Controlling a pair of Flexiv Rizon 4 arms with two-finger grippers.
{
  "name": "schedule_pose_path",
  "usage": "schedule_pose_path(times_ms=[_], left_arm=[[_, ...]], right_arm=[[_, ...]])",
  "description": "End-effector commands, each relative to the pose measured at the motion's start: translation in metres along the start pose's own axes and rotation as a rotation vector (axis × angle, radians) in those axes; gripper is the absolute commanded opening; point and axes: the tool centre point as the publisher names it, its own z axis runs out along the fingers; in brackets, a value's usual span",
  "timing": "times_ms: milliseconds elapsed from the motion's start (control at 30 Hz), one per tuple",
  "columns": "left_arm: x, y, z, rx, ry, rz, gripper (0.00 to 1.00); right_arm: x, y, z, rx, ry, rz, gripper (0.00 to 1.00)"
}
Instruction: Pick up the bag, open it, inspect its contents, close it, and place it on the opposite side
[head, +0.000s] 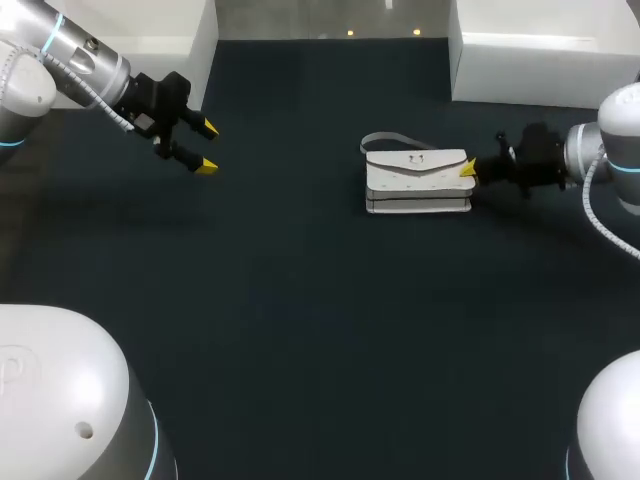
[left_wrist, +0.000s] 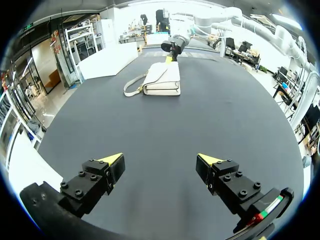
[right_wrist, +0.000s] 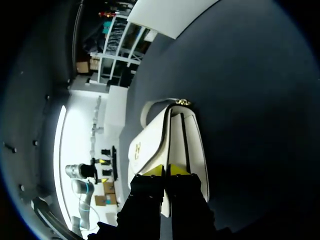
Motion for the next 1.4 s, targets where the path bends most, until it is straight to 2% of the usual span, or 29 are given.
schedule_pose_path(times_ms=[33, 267, 367, 500, 667, 833, 1233, 1333, 1367, 1400], left_arm=[[-0.0003, 0.0007, 0.0008, 0.003, -0.001, 0.001, 1.00], [-0.0003, 0.0007, 0.0008, 0.003, -0.001, 0.001, 1.00], [-0.0003, 0.0007, 0.0008, 0.003, -0.001, 0.001, 1.00], [-0.0003, 0.0007, 0.0008, 0.003, -0.001, 0.001, 1.00], [-0.0003, 0.0007, 0.0008, 0.003, -0.001, 0.001, 1.00], [-0.0003, 0.0007, 0.0008, 0.003, -0.001, 0.001, 1.00], [-0.0003, 0.0007, 0.0008, 0.003, -0.001, 0.001, 1.00], [-0.0003, 0.0007, 0.0008, 0.003, -0.001, 0.001, 1.00], [-0.0003, 0.0007, 0.0008, 0.003, -0.001, 0.001, 1.00], [-0.0003, 0.0007, 0.0008, 0.003, -0.001, 0.001, 1.00]], right_arm=[[0.0005, -0.0019, 0.0051, 0.021, -0.010, 0.006, 0.00], [0.0011, -0.0031, 0.0054, 0.081, 0.000, 0.012, 0.07], [0.0008, -0.0020, 0.0051, 0.122, 0.003, 0.010, 0.24], [0.0001, 0.0015, 0.0061, 0.210, 0.013, 0.006, 0.38], [-0.0021, 0.0045, 0.0090, 0.343, 0.020, -0.008, 0.35], [-0.0018, 0.0057, 0.0078, 0.401, 0.013, -0.018, 0.22], [-0.0035, 0.0007, 0.0085, 0.489, 0.008, -0.020, 0.19], [-0.0035, -0.0007, 0.0081, 0.495, 0.005, -0.018, 0.11], [-0.0033, -0.0013, 0.0081, 0.496, 0.005, -0.017, 0.00], [-0.0032, -0.0019, 0.0083, 0.497, 0.005, -0.016, 0.00]])
